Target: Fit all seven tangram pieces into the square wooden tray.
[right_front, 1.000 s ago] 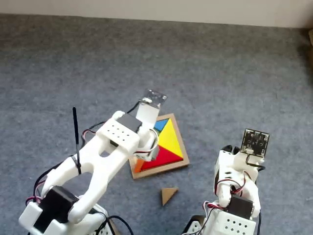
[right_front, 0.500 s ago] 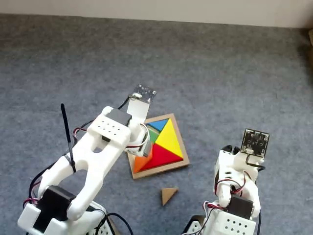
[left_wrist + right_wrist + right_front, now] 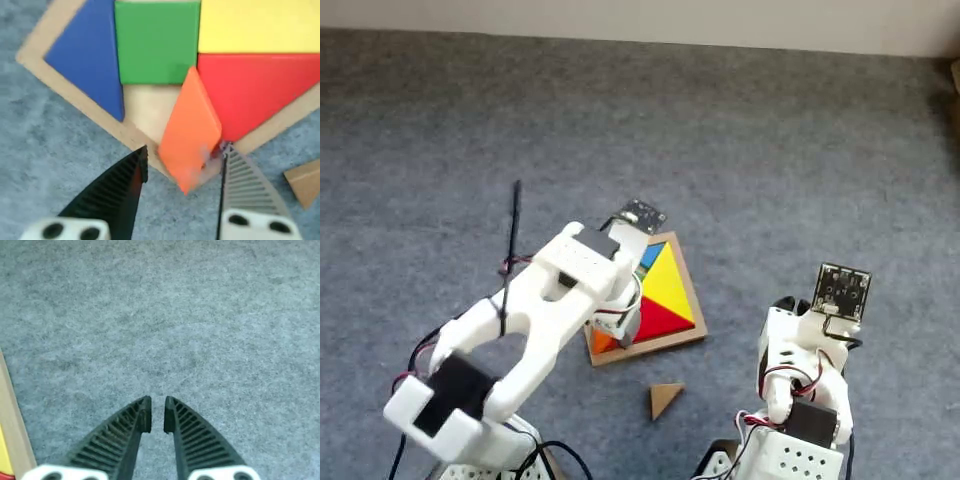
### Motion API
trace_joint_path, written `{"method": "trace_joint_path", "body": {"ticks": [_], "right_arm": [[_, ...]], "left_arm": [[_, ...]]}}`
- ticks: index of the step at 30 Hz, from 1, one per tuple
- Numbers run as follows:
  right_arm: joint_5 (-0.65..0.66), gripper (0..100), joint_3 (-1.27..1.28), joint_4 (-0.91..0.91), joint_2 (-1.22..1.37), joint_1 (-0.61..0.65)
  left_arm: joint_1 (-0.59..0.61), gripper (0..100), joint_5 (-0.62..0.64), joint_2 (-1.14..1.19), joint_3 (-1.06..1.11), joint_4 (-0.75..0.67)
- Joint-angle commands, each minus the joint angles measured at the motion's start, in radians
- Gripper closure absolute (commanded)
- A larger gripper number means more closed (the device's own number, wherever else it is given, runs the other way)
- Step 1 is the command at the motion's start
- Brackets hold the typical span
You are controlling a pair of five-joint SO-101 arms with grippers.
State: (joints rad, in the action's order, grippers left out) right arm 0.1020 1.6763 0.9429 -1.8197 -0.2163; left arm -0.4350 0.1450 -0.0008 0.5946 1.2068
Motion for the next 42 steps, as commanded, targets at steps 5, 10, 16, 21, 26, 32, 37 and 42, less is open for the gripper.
{"method": "trace_joint_path", "body": {"ticks": [5,10,16,21,26,32,37,42], "right_arm": [[-0.003,94.4,0.104,-0.004,-0.004,0.008],[-0.003,94.4,0.104,-0.004,-0.004,0.008],[-0.003,94.4,0.104,-0.004,-0.004,0.008],[-0.003,94.4,0.104,-0.004,-0.004,0.008],[-0.003,94.4,0.104,-0.004,-0.004,0.008],[-0.003,94.4,0.104,-0.004,-0.004,0.008],[-0.003,94.4,0.104,-0.004,-0.004,0.010],[-0.003,94.4,0.104,-0.004,-0.004,0.010]], "left_arm": [[-0.004,79,-0.008,0.183,-0.171,0.041],[0.002,83,-0.003,0.182,-0.225,0.054],[0.004,79,-0.003,0.182,-0.348,0.190],[-0.005,79,-0.003,0.182,-0.409,0.250],[-0.042,79,-0.002,0.182,-0.417,0.295],[-0.065,79,0.032,0.183,-0.360,0.288],[-0.004,79,0.031,0.183,-0.360,0.267],[0.073,79,-0.028,0.183,-0.358,0.259]]}}
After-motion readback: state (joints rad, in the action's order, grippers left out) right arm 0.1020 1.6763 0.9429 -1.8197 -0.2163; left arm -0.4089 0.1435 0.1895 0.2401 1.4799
